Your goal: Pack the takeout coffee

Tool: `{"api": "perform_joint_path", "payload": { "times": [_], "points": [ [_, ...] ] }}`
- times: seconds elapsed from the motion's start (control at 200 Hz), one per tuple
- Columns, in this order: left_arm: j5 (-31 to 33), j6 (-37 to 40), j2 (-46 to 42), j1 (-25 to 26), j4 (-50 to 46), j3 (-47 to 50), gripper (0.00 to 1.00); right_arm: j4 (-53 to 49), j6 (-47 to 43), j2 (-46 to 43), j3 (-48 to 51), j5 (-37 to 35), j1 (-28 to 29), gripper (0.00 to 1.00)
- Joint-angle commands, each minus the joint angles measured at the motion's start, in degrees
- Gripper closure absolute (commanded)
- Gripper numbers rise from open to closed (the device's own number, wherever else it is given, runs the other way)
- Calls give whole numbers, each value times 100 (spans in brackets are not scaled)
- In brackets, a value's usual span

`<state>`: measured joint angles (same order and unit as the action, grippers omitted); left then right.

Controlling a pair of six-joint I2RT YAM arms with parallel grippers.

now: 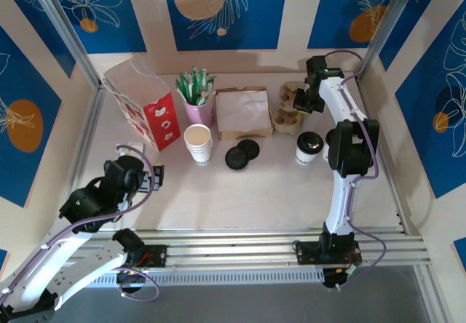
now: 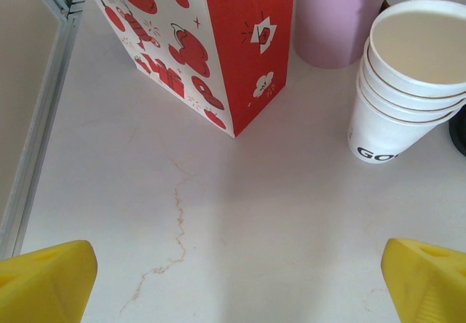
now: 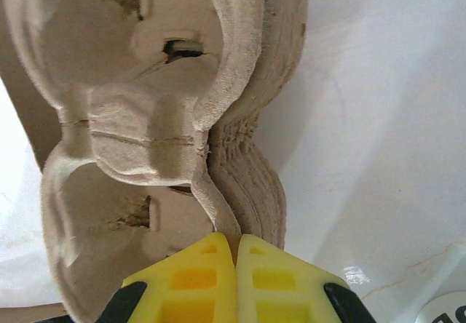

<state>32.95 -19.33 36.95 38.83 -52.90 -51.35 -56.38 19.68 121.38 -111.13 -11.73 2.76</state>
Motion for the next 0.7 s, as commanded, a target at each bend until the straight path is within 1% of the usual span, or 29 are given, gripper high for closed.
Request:
{"api": "perform_joint_path", "payload": {
  "times": [0.0, 0.17, 0.33, 0.56, 0.645, 0.695],
  "points": [
    [-84, 81, 24, -38, 70, 46, 0, -84, 111, -202, -98, 222, -83, 98],
    [-113, 88, 58, -36, 70, 46, 0, -95, 141, -126, -92, 293, -92, 95],
    [-134, 96, 78, -38, 70, 46, 0, -122, 124, -7, -143, 396, -100, 89],
    [-163, 105, 111, -41, 81, 48, 0, -250, 124, 296, -303, 369, -120, 85],
    [-178, 110, 124, -41, 87, 55, 0, -229, 116, 315, -308, 321, -127, 85],
    [-192, 111, 137, -36, 87, 55, 0, -275, 144, 341, -342, 163, -136, 86]
  ]
}}
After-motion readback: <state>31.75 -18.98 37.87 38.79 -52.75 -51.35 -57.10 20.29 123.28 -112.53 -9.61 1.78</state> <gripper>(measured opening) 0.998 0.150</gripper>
